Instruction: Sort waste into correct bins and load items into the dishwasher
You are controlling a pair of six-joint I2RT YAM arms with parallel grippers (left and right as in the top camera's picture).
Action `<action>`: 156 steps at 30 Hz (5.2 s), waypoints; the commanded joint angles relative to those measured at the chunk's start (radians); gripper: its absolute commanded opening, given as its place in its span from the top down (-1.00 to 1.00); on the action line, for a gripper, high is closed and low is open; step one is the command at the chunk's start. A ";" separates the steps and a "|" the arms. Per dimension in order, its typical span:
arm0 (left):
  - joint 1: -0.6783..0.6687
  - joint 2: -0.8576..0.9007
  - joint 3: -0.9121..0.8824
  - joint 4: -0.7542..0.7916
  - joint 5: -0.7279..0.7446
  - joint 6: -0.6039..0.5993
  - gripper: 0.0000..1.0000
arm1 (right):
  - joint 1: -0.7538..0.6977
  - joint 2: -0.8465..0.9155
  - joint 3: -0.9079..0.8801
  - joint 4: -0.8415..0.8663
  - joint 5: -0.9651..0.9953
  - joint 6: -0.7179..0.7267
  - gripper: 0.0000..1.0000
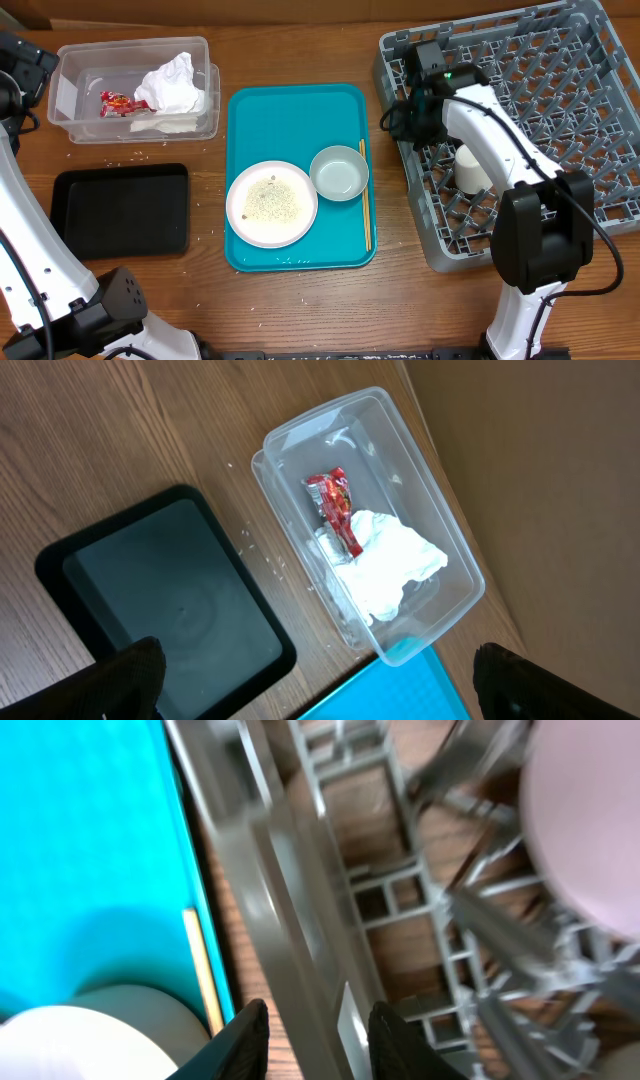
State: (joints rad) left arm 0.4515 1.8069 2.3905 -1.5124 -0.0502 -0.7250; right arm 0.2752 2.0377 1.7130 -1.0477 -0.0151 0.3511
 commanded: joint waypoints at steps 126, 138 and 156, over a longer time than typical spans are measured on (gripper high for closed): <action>-0.007 0.007 0.001 0.001 -0.012 0.015 -1.00 | -0.282 0.066 0.466 -0.597 -0.014 0.064 0.92; -0.007 0.007 0.001 0.001 -0.012 0.015 -1.00 | -0.280 0.066 0.289 -0.525 -0.043 0.061 0.92; -0.007 0.007 0.001 0.001 -0.012 0.015 -1.00 | -0.278 0.067 0.289 -0.612 -0.086 -0.032 0.92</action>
State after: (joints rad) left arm 0.4515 1.8069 2.3905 -1.5124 -0.0502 -0.7250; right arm -0.0059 2.1105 2.0026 -1.6577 -0.1383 0.3336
